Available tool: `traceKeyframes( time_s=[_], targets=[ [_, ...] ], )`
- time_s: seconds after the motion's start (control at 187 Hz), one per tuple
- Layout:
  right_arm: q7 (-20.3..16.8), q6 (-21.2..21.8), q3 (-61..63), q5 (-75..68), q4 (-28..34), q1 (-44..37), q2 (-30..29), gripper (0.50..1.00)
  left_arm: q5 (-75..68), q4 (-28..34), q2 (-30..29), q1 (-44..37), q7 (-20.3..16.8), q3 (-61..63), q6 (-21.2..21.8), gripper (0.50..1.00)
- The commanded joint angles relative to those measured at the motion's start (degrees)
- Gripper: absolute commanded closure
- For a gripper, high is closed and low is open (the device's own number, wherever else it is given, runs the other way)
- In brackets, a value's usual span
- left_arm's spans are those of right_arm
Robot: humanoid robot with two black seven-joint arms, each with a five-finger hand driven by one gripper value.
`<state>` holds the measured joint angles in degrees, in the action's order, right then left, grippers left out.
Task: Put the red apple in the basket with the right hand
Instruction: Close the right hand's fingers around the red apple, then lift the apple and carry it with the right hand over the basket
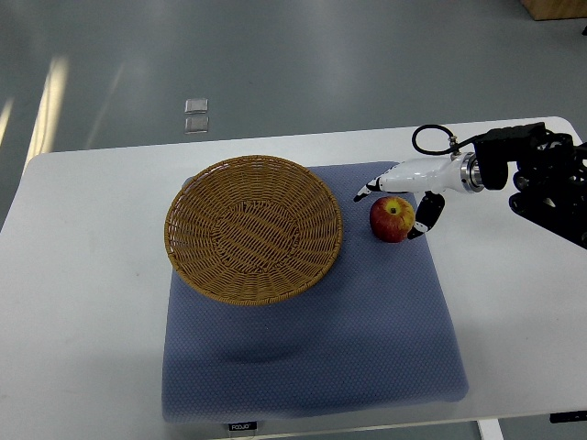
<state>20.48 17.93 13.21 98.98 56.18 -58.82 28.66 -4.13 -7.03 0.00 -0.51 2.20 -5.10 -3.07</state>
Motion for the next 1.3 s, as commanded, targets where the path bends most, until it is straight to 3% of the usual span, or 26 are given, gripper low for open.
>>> traceKeyframes(
  time_s=[0.0,0.567,0.749,0.915,0.931,1.033,1.038,1.054,1.295],
  targets=[
    [0.0,-0.1,0.0,0.1,0.0,0.8,0.0,0.579,0.0,0.0,0.0,0.0,0.0,0.0,0.0,0.5],
    [0.0,-1.8,-0.4,0.1,0.0,2.3,-1.2,0.599,0.0,0.0,0.0,0.0,0.0,0.0,0.0,0.5],
    [0.0,-1.8,-0.5,0.2,-0.1,2.5,-1.4,0.691,0.0,0.0,0.0,0.0,0.0,0.0,0.0,0.5],
    [0.0,-1.7,-0.5,0.2,-0.2,2.5,-1.4,0.709,0.0,0.0,0.0,0.0,0.0,0.0,0.0,0.5],
    [-0.1,-1.8,-0.5,0.2,-0.4,2.5,-1.4,0.74,0.0,0.0,0.0,0.0,0.0,0.0,0.0,0.5],
    [-0.1,-1.8,-0.5,0.2,-0.5,2.4,-1.4,0.765,0.0,0.0,0.0,0.0,0.0,0.0,0.0,0.5],
    [-0.2,-1.8,-0.5,0.2,-0.5,2.4,-1.4,0.803,0.0,0.0,0.0,0.0,0.0,0.0,0.0,0.5],
    [-0.2,-1.8,-0.5,0.2,-0.5,2.4,-1.4,0.818,0.0,0.0,0.0,0.0,0.0,0.0,0.0,0.5],
    [-0.2,-1.8,-0.2,0.2,-0.5,1.9,-1.1,0.838,0.0,0.0,0.0,0.0,0.0,0.0,0.0,0.5]
  ],
)
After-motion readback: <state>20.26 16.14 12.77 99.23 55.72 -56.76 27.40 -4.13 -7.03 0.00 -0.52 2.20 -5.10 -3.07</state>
